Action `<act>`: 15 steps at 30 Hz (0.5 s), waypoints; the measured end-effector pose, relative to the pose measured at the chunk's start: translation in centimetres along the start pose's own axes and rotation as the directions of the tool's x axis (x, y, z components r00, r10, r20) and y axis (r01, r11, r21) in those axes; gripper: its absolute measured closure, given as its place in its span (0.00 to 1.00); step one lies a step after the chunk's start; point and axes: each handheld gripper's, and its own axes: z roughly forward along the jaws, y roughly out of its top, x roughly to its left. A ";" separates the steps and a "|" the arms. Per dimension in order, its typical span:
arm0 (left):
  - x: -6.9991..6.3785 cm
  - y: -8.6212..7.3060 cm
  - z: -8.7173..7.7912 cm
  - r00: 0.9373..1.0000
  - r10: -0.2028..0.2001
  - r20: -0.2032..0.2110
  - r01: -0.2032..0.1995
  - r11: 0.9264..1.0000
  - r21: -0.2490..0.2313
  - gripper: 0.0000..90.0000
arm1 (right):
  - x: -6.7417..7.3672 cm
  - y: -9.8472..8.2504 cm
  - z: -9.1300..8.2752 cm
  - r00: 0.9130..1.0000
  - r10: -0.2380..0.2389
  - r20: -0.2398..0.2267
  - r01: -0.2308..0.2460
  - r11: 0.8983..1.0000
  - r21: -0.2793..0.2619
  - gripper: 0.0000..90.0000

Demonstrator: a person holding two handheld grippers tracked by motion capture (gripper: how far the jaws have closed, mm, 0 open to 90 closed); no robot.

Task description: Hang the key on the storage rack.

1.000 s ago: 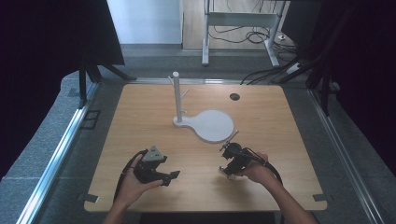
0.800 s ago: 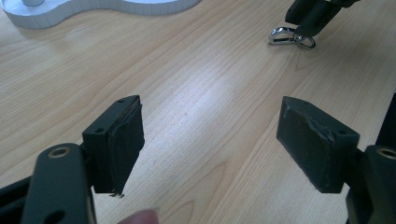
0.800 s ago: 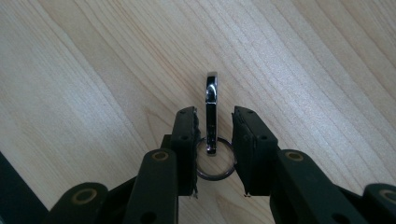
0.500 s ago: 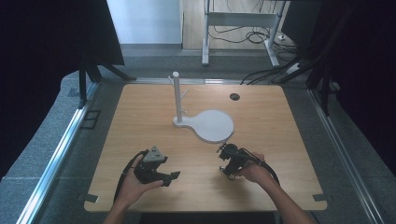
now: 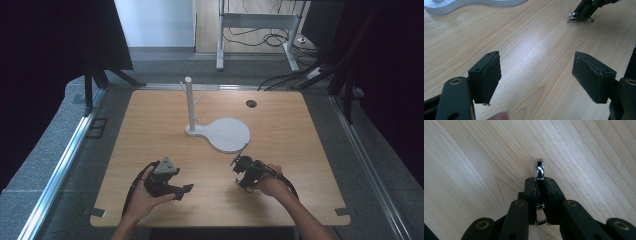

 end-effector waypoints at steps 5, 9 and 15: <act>0.0 0.0 0.0 1.000 0.000 0.000 0.000 1.000 0.001 0.26 | 0.1 -0.1 0.2 1.000 -0.006 0.011 0.006 1.000 0.007 0.93; 0.0 0.0 0.0 1.000 0.002 -0.001 -0.002 1.000 0.003 0.26 | 0.2 -0.1 0.2 1.000 -0.004 0.013 0.004 1.000 0.014 0.93; 0.0 0.0 0.1 1.000 0.001 0.000 -0.001 1.000 0.004 0.26 | 0.1 -0.1 -0.1 1.000 -0.010 0.019 0.010 1.000 0.009 0.94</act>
